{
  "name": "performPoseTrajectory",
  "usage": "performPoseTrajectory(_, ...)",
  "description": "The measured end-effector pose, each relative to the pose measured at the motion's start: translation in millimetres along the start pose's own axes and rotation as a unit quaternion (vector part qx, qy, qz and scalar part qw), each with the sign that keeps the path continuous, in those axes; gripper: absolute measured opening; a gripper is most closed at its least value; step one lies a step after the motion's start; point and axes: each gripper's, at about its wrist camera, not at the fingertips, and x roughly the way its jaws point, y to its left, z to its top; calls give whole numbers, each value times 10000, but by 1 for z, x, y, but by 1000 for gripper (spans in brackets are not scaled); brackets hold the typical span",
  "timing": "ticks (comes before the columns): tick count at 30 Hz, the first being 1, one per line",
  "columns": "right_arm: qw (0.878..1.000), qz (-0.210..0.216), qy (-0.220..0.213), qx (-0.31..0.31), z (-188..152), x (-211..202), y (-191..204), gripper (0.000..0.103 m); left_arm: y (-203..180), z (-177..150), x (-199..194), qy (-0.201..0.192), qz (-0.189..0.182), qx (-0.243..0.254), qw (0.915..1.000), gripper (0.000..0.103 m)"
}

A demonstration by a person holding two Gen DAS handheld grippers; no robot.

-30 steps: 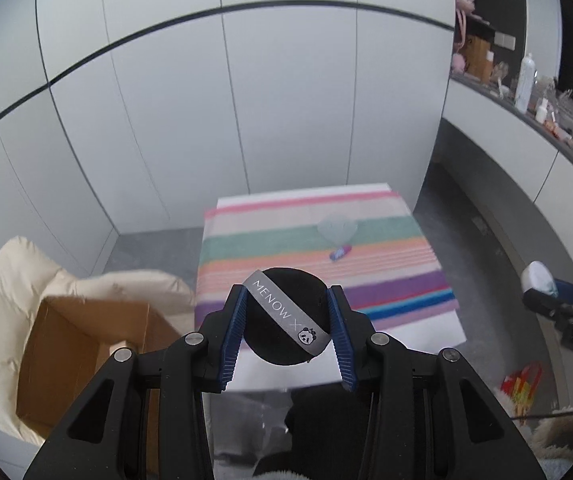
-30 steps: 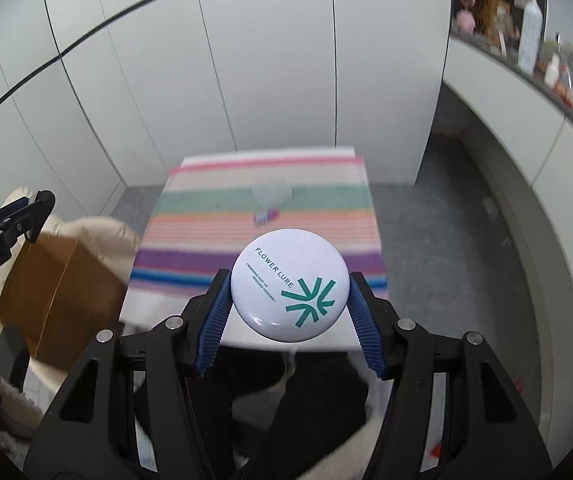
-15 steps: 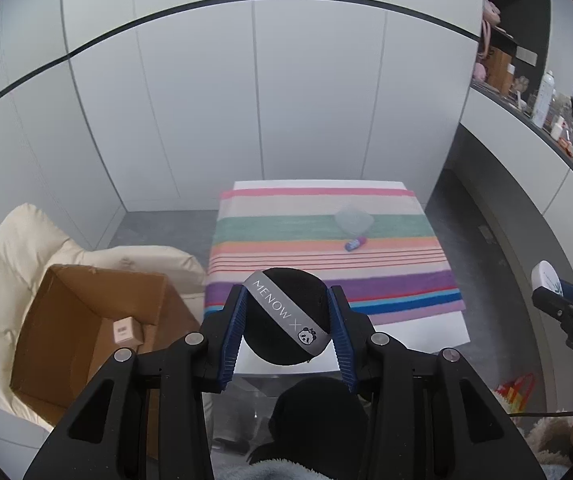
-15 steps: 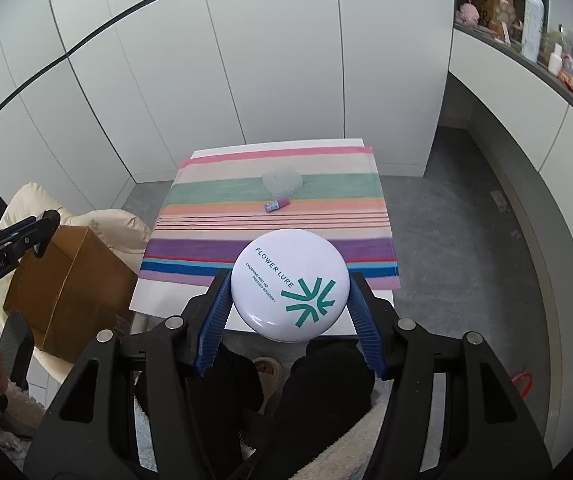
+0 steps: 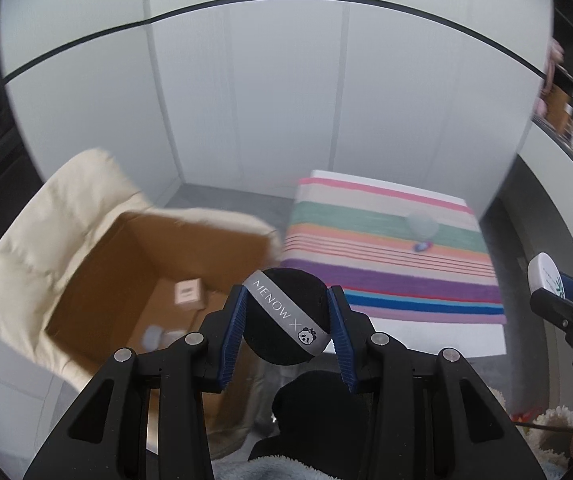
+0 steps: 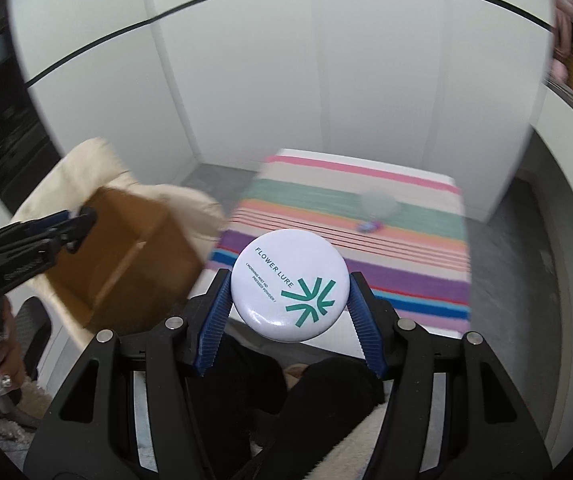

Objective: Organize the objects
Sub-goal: 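Lift the black puff and white compact and carry both toward the cardboard box, then open both grippers to drop the puff and compact into the cardboard box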

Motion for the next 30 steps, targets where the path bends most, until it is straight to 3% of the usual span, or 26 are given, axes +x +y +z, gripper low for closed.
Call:
performPoseTrajectory(10,9915,860,291,-934,4,37,104,60,82,-25,-2,160,535,-812,9951,42)
performPoseTrajectory(21,9825,1117,376,-1444,26,75,156,60,117,-25,9,156,881,-1140,9894,42)
performPoseTrajectory(30,9764,1297,431,-1670,67,139,196,60,166,1,51,155,1550,-1398,9778,42)
